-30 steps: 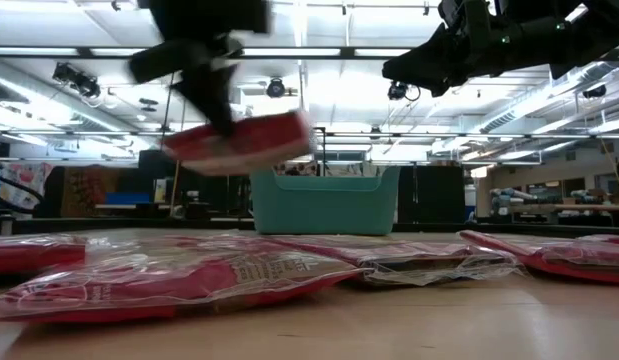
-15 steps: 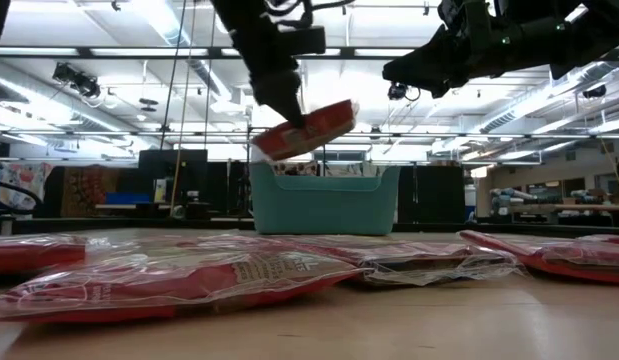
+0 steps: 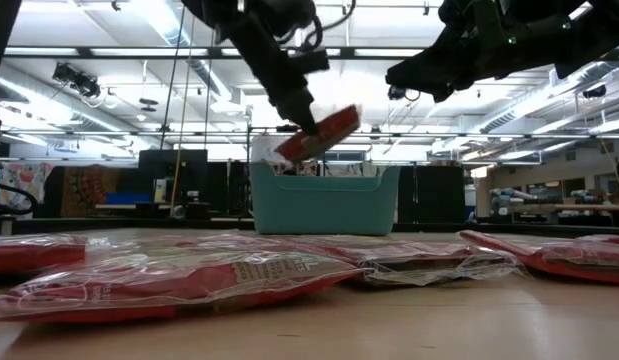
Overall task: Sort popcorn bags into baskets
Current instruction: Put the red popcorn bag into the bin
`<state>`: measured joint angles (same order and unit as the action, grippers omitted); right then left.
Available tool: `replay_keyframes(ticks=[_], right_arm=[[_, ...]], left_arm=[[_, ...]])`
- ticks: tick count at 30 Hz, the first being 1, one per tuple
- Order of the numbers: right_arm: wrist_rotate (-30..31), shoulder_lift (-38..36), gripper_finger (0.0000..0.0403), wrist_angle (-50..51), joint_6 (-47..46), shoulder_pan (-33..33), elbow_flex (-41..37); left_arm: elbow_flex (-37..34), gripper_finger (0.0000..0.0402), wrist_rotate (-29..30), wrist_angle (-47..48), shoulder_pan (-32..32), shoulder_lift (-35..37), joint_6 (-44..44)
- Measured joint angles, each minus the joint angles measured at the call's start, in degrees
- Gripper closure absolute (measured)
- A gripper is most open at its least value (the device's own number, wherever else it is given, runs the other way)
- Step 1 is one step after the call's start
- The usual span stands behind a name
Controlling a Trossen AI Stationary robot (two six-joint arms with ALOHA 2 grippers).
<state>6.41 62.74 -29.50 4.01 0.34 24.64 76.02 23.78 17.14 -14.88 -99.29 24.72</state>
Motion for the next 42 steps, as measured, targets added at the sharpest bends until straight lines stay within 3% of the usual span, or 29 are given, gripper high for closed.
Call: replay_keyframes(ticks=[7,17,24,31,37,42], right_arm=[[3.9,0.0,0.0298,1.5,-0.8,2.5,0.0],[6.2,0.0,0.0298,2.2,-0.9,3.3,0.0],[6.3,0.0,0.0298,2.0,0.7,3.3,0.0],[8.1,0.0,0.0298,-1.8,4.8,3.2,0.0],[9.3,0.0,0.0298,-6.2,9.7,2.7,0.0],[8.9,0.0,0.0298,-7.4,11.4,0.1,0.0]], left_arm=[[-3.1,0.0364,1.0,-3.2,-2.3,-4.4,4.4],[-2.8,0.0234,4.7,-2.3,1.0,-1.7,2.9],[-2.8,0.0222,-10.2,2.0,8.7,2.0,-7.5],[-2.8,0.0229,-20.2,6.8,16.4,2.2,-21.4],[-2.9,0.0230,-27.2,17.1,23.9,2.2,-37.6],[-4.2,0.0230,-28.5,19.7,32.3,2.2,-51.6]])
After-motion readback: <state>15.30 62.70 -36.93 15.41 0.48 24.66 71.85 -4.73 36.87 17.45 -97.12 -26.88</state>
